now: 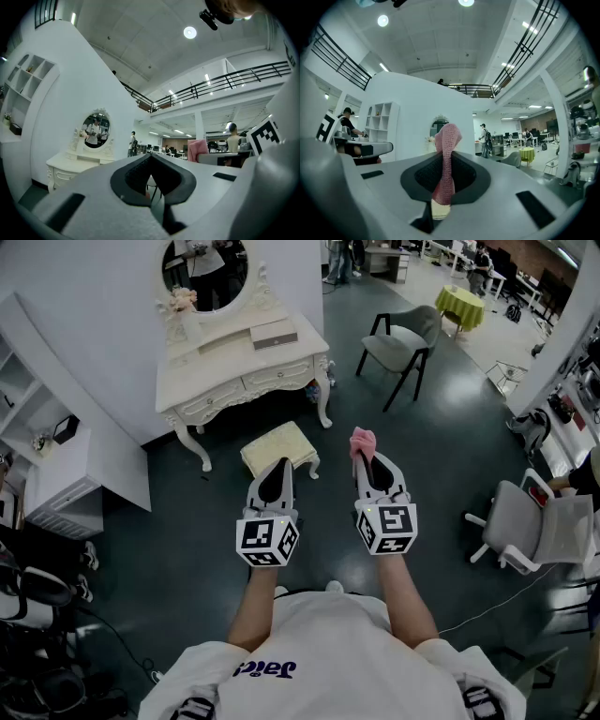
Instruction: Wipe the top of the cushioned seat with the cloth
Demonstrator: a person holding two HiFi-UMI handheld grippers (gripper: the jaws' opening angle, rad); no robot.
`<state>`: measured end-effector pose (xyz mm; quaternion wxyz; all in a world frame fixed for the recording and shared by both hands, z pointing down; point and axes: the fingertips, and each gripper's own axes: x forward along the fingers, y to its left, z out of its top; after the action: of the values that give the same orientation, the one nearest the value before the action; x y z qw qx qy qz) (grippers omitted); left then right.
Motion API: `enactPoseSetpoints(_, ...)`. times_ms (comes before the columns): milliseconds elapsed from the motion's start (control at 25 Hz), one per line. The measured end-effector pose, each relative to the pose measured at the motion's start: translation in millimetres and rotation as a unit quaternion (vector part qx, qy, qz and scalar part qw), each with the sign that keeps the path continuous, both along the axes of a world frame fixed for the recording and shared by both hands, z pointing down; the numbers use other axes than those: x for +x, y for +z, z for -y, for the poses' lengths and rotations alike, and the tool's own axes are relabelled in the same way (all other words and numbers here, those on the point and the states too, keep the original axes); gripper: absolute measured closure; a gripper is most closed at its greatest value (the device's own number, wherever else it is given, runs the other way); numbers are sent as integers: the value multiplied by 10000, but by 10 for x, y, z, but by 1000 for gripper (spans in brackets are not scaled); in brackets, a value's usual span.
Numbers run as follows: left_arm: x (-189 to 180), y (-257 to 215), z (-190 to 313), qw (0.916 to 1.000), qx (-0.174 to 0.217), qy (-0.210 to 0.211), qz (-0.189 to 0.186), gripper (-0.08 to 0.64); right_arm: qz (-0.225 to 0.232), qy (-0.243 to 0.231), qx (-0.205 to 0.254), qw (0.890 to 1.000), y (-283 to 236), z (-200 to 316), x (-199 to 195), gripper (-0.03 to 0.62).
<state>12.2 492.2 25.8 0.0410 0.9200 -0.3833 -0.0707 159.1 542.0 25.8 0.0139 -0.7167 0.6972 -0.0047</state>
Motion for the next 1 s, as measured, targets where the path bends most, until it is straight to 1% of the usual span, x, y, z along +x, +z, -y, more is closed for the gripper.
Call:
enactPoseSetpoints(120,153,58,-113,10000,-73,-42,-33,548,14,-50,-16,10000,50,-85,170,555)
enactPoseSetpoints(240,253,162,-187,9999,-155,-31,39,548,187,-118,-153,9996,174,-104,276,555)
enactPoseSetpoints(400,258,255,-128,9995,-266,-90,126,548,618,-525,-598,9949,453,61,221,555)
enactPoseSetpoints(440,255,253,-94,9995,-259,-119,138,548,721,-618,-615,9936,485,111,207,555)
enactPoseSetpoints(520,233,245,-7,9994,-232,-198,152,548,777,-739,-614,9923,516,212,176,555)
enactPoseSetpoints(640,160,295,234,9990,-211,-363,148,548,729,-853,-671,9914,586,441,102,555)
enactPoseSetpoints(760,141,424,562,9986,-198,-470,171,548,688,-992,-801,9894,716,780,32,554)
enactPoseSetpoints(1000,47,606,1549,9970,-327,-694,25,548,489,-1353,-993,9846,825,1838,-205,554)
